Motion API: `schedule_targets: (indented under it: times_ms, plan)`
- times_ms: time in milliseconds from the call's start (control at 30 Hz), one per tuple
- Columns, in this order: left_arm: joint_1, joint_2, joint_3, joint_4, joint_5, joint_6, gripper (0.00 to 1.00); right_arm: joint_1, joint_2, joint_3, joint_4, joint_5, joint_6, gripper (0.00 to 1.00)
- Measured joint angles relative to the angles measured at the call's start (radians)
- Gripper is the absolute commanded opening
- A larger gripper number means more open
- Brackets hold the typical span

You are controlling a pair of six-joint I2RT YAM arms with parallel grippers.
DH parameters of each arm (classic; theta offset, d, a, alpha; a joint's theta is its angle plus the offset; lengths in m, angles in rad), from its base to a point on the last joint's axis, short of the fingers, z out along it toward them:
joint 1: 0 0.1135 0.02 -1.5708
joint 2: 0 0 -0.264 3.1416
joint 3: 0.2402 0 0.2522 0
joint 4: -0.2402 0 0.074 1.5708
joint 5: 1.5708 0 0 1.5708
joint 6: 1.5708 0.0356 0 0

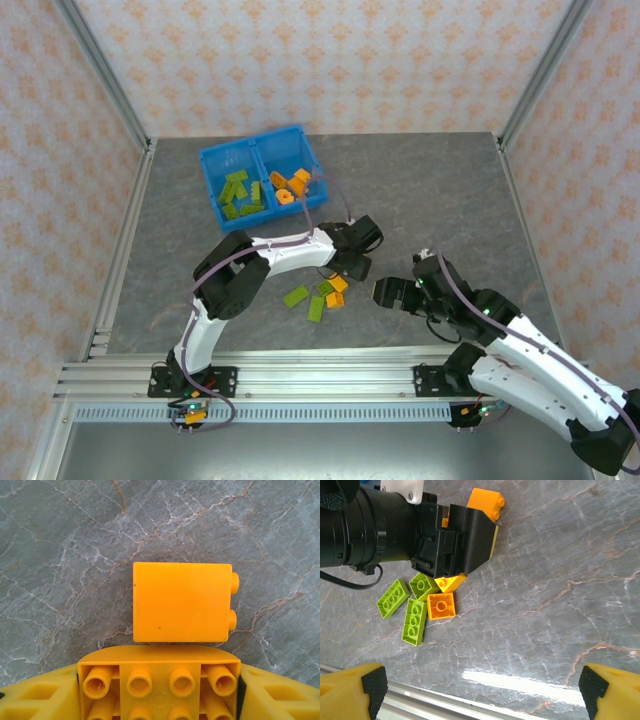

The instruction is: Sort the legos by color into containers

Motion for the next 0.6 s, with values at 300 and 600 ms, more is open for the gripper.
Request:
schedule_targets:
  times_ms: [300, 600]
  plan:
    - [0.043, -0.111, -0.006, -0.023, -0.067, 0.026, 0.53, 0.0, 0.003, 0.0, 0.029, -0.01, -0.002, 0.99]
    - [0.299, -0.156, 0.257, -0.068, -0.201, 0.172, 0.54, 0.0, 0.026, 0.0, 0.061, -0.01, -0.012, 0.99]
